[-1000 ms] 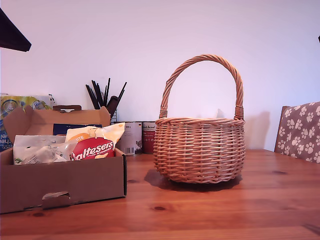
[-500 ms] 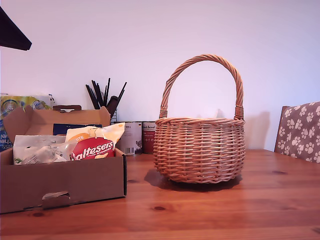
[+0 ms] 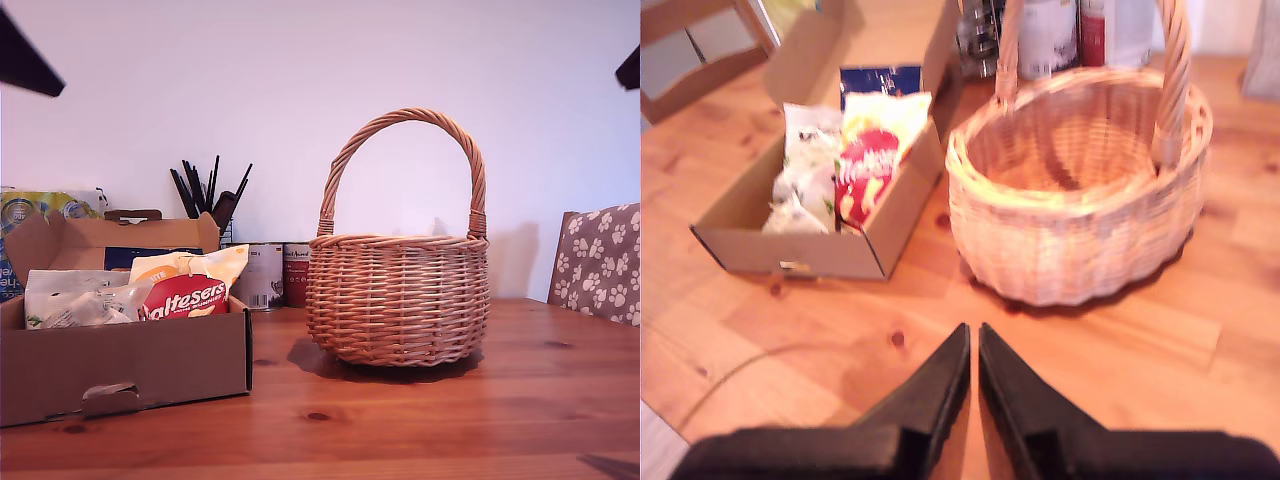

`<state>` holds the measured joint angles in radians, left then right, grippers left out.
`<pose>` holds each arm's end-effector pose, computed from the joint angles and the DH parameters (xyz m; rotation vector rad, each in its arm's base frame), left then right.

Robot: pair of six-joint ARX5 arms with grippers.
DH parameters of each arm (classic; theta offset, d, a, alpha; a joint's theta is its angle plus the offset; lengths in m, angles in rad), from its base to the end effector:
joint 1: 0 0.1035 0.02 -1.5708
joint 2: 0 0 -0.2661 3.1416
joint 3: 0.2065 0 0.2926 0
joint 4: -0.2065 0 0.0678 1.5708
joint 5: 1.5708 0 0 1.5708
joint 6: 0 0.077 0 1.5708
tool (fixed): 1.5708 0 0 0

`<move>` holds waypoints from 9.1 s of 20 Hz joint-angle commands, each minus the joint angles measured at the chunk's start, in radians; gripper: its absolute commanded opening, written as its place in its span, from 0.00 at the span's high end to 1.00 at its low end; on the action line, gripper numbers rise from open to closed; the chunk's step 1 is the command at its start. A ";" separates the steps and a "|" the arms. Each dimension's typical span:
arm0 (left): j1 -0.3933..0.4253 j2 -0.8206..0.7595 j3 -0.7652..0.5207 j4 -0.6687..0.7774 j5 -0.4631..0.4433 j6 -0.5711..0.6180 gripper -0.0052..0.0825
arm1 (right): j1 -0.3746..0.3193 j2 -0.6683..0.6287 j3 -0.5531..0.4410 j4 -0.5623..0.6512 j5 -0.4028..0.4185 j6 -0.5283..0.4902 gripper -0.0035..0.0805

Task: Move the bags of Easter eggs from the cardboard box on the left into the woven basket on the right side.

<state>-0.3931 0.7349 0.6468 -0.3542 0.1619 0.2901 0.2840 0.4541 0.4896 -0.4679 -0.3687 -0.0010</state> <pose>0.2198 -0.1046 0.2549 0.3296 0.3631 -0.6072 0.1763 0.0804 0.2318 0.0177 0.4393 0.6426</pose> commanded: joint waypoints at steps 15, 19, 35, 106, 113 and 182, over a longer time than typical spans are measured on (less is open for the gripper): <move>0.037 0.549 0.097 0.063 -0.040 0.453 0.19 | 0.004 0.034 0.006 0.021 -0.051 -0.029 0.97; 0.094 0.642 0.213 -0.004 0.001 0.452 0.19 | 0.004 0.034 0.006 0.021 -0.051 -0.029 0.97; 0.182 1.014 0.505 -0.323 0.150 0.500 0.19 | 0.004 0.034 0.006 0.021 -0.051 -0.030 0.97; -0.251 1.236 0.971 0.041 0.197 0.095 0.54 | 0.004 0.034 0.006 0.021 -0.052 -0.029 0.97; -0.246 1.156 0.971 -0.149 0.100 0.060 0.97 | 0.004 0.034 0.006 0.021 -0.051 -0.029 0.97; 0.106 1.335 0.971 -0.675 0.216 0.415 0.38 | 0.004 0.073 0.007 0.005 -0.048 -0.030 0.97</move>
<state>-0.2928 2.0216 1.6436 -1.0279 0.3817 0.7124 0.2836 0.5228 0.4896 -0.4702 -0.4126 -0.0273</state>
